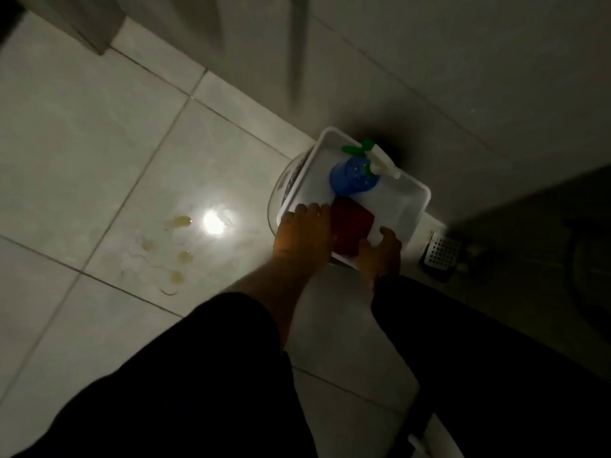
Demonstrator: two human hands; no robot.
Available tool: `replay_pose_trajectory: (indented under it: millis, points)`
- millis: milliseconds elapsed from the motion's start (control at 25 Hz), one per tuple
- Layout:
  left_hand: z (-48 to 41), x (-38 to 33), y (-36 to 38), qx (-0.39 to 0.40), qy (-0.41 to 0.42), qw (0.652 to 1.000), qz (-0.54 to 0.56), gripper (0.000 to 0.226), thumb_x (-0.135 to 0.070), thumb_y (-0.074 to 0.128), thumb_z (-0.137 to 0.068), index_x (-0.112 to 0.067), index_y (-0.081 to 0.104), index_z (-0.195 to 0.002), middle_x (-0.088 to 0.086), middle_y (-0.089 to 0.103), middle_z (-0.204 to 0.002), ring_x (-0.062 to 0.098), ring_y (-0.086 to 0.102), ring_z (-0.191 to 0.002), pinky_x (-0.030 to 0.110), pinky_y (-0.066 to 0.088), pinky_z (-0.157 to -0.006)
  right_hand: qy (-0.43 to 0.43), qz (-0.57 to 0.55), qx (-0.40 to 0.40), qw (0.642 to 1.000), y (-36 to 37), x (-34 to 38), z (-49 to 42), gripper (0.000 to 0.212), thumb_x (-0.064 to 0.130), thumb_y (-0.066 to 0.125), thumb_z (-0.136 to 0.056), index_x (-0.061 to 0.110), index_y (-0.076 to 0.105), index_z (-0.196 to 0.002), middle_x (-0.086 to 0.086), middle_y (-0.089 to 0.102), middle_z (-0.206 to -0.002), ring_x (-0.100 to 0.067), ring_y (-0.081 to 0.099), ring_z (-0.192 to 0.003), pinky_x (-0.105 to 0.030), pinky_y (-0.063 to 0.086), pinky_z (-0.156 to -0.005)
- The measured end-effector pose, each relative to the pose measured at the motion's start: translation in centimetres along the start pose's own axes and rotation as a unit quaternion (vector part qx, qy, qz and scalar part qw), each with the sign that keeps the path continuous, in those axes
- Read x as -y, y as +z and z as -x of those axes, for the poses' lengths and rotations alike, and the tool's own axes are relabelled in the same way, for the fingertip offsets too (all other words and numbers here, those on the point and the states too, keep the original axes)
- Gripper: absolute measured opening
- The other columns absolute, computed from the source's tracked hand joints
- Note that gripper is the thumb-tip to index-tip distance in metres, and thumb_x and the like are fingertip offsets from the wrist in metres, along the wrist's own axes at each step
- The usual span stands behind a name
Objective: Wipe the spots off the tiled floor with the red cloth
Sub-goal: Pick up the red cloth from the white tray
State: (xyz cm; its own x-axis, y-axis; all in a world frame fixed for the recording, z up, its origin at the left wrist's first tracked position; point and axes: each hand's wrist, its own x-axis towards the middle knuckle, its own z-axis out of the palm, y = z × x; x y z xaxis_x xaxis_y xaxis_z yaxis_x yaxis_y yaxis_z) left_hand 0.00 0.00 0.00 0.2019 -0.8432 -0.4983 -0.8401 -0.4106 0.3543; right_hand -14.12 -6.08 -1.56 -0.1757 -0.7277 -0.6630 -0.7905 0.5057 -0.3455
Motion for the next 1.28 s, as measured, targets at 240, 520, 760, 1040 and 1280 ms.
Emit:
replay_pose_trajectory:
  millis: [240,520,760,1040,1280]
  points:
    - [-6.5,-4.2,6.2,0.022,-0.182,0.967,0.179,0.056,-0.043,0.064,-0.100,-0.006,0.057,-0.142,0.016,0.061,-0.135,0.037,0.061,-0.126,0.047,0.052,-0.098,0.042,-0.022,0.007,0.999,3.5,-2.0,-7.0,0.066,0.030,0.064,-0.108,0.014,0.035,-0.164,-0.019,0.046,-0.163,-0.038,0.057,-0.139,-0.045,0.048,-0.118]
    - [-6.5,-5.3,5.2,0.025,-0.216,0.901,0.375,0.047,-0.045,0.074,-0.090,-0.018,0.065,-0.128,0.007,0.061,-0.127,0.028,0.066,-0.107,0.041,0.056,-0.088,0.140,-0.472,0.002,0.870,2.1,-1.2,-4.7,0.022,0.004,0.043,-0.113,0.018,0.059,-0.113,-0.016,0.062,-0.116,-0.029,0.063,-0.097,-0.039,0.059,-0.085]
    - [3.2,-4.1,-0.8,-0.039,-0.283,0.820,0.495,0.024,-0.051,0.072,-0.083,-0.035,0.057,-0.093,-0.010,0.070,-0.091,0.016,0.072,-0.081,0.045,0.066,-0.075,-0.050,-0.210,0.029,0.976,-0.3,1.1,7.0,0.035,-0.008,0.066,-0.099,0.027,0.067,-0.098,-0.012,0.070,-0.121,-0.020,0.070,-0.093,-0.024,0.061,-0.066]
    - [15.8,6.1,-3.1,-0.182,-0.254,0.846,0.431,0.037,-0.056,0.062,-0.083,-0.048,0.055,-0.119,-0.022,0.067,-0.110,-0.001,0.066,-0.095,0.021,0.056,-0.075,0.004,-0.265,0.319,0.910,6.3,5.2,17.7,0.071,0.068,0.079,-0.082,0.022,0.075,-0.137,-0.005,0.082,-0.131,-0.024,0.078,-0.121,-0.039,0.062,-0.099]
    - [22.8,20.4,6.1,-0.273,-0.327,0.661,0.618,0.054,-0.046,0.078,-0.076,-0.052,0.064,-0.128,-0.018,0.082,-0.112,-0.002,0.078,-0.099,0.015,0.060,-0.080,-0.002,-0.080,0.304,0.949,21.3,4.2,16.1,0.040,0.014,0.080,-0.097,-0.006,0.072,-0.130,-0.031,0.077,-0.125,-0.049,0.075,-0.116,-0.057,0.067,-0.094]
